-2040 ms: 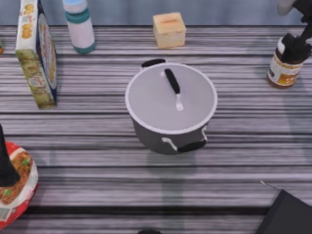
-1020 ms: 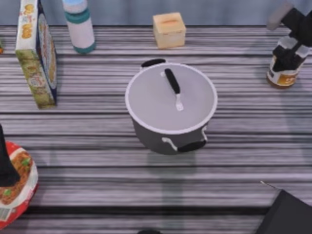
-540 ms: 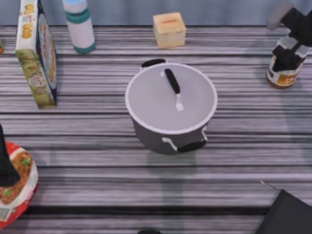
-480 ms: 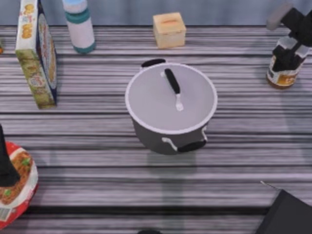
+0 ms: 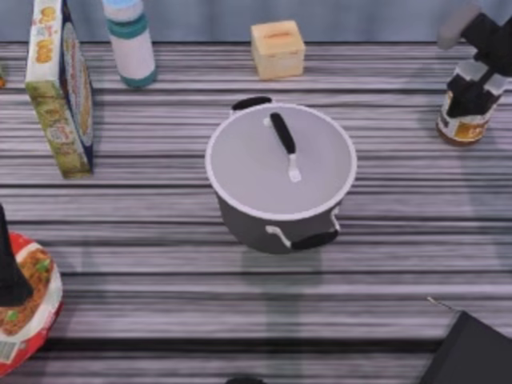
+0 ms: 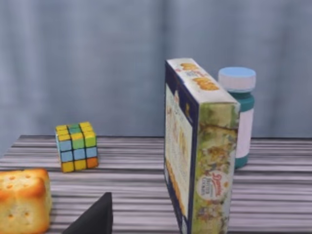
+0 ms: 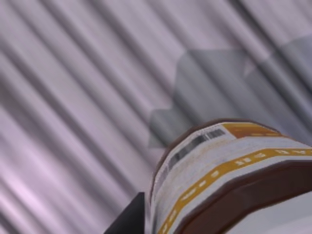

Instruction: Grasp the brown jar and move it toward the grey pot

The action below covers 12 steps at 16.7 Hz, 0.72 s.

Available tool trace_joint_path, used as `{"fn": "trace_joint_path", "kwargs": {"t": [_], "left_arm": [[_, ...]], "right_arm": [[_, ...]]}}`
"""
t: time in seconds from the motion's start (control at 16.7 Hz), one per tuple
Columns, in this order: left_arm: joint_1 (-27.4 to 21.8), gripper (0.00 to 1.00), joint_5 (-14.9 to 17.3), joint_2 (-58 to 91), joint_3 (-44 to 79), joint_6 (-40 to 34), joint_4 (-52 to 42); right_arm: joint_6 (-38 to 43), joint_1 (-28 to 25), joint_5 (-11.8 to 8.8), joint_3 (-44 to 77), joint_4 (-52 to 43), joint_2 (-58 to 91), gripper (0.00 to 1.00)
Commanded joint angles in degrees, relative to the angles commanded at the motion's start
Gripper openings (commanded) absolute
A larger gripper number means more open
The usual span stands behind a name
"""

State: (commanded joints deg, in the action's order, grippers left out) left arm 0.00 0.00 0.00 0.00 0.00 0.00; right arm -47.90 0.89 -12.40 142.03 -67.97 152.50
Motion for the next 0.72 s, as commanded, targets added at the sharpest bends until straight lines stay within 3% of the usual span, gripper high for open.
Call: {"fn": "trace_joint_path", "kwargs": {"t": [0.24,0.72], "left_arm": [[0.00,1.00,0.00,0.00,0.00,0.00,0.00],[0.00,1.00,0.00,0.00,0.00,0.00,0.00]], "right_arm": [[0.14,-0.13,-0.15,-6.58,0.41,-6.54,0.00],[-0.01,-0.68,-0.35,-31.37,1.29,-30.01,0.00]]}}
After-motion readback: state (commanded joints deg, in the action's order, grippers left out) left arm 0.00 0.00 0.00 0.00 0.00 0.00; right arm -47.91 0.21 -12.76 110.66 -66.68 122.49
